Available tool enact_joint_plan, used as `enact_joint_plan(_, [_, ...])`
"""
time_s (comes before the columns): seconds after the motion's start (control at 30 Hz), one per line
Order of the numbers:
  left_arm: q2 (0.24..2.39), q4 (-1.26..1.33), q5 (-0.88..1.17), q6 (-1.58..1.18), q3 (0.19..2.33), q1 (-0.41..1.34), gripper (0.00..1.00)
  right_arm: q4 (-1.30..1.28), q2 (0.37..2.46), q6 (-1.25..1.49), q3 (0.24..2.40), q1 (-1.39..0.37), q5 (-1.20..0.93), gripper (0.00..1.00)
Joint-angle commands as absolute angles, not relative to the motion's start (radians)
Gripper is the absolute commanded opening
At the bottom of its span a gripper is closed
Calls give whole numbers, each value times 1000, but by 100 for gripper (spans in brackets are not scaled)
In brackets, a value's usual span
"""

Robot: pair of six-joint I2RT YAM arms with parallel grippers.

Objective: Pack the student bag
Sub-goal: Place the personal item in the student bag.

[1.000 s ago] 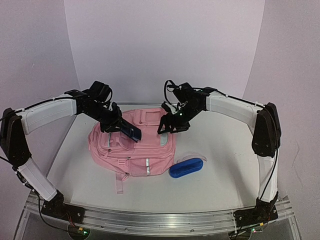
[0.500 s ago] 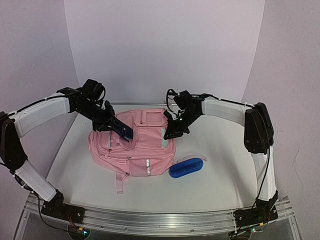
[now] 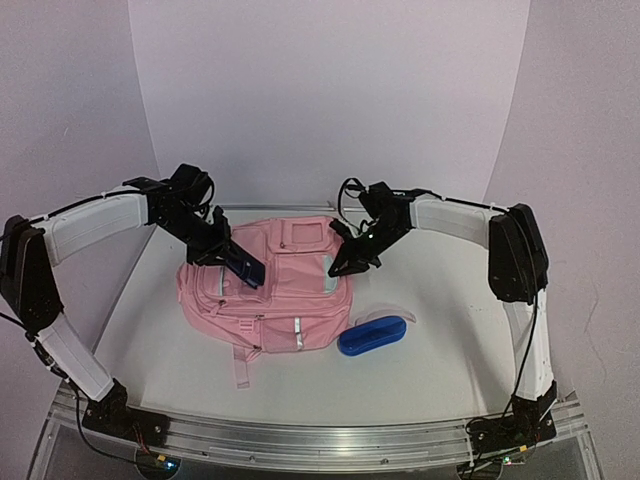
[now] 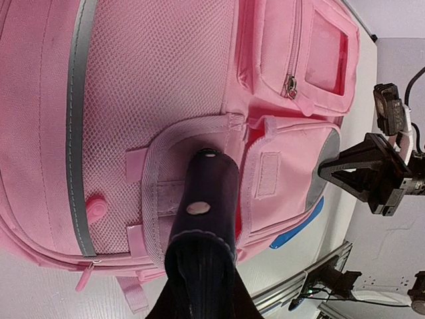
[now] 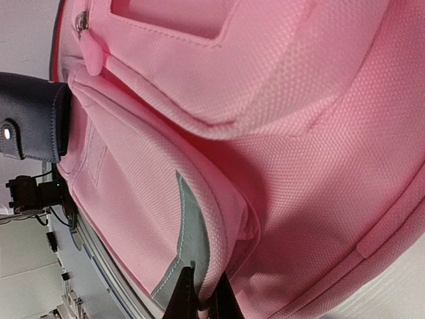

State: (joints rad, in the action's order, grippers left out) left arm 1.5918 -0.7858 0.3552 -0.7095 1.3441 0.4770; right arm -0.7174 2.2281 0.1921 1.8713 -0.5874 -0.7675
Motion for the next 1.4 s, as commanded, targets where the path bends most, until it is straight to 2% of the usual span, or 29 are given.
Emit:
enact_joint_plan(0.0, [1644,-806,334,-642,1383,480,0,-739,2249,119,1868,-582,-915,0])
enact_joint_plan(0.2, [1713,-891,224,-578,1447,544,0,-724,2247,112,1863,-575,-1041,0])
enact_joint_plan(0.6, [1906,-1038,-12,-639,1671,756,0,-706,2249,147,1851,-575,-1083,0])
enact_joint_plan(0.93, [1806,-708,269,-595,1609,804,0,-696,2256,152,1834,-577,-1063,0])
enact_joint_plan(1.2, [1624,-470,376,-668,1369,786,0,-698,2247,127,1809,-575,-1048,0])
enact_joint_plan(1.37, [1500,-217,476,-776,1157,724,0,-698,2245,106,1791,-575,-1035,0])
